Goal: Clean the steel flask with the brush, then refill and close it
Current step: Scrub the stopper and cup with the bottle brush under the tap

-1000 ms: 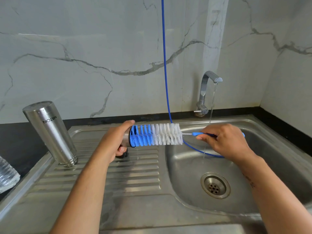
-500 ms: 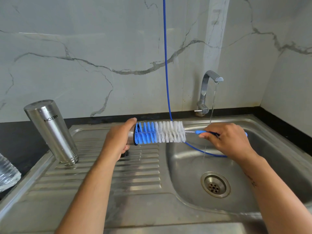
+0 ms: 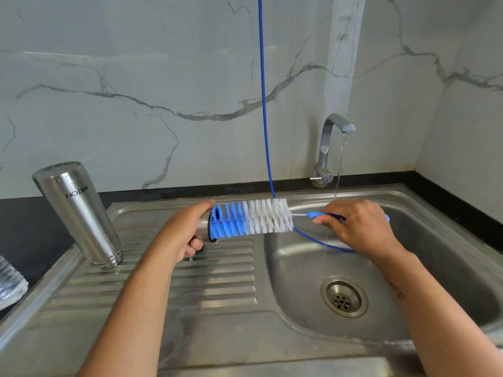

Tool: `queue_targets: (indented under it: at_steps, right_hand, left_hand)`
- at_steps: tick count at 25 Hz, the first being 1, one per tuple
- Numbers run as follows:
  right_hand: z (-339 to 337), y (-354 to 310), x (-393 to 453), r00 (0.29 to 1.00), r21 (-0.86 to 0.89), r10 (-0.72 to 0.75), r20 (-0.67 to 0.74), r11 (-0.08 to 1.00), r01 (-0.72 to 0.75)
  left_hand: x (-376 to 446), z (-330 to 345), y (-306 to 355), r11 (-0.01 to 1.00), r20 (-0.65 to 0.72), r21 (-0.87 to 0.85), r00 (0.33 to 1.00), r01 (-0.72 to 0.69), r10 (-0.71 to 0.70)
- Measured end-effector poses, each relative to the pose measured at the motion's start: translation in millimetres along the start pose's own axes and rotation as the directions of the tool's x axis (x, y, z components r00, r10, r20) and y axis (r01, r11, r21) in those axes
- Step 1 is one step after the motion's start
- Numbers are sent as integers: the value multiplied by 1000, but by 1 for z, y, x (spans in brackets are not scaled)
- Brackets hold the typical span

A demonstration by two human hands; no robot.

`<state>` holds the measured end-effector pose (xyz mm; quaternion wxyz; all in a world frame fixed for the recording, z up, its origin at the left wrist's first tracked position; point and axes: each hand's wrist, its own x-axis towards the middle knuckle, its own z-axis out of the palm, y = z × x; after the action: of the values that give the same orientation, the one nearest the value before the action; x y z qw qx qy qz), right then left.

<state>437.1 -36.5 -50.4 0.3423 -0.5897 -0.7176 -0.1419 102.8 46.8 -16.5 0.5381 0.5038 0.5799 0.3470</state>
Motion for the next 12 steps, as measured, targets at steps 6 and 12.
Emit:
queue_targets:
  at_steps: [6,12]
  right_hand:
    - [-1,-16,1,854,329,147,499,880,-344]
    - [2,-8,0,999,-26,-24,-32,999,24]
  left_hand:
    - [-1,-9,7,809,-24,-128,817,-574,576]
    - [1,-2,0,999,-73,-21,996,-44,42]
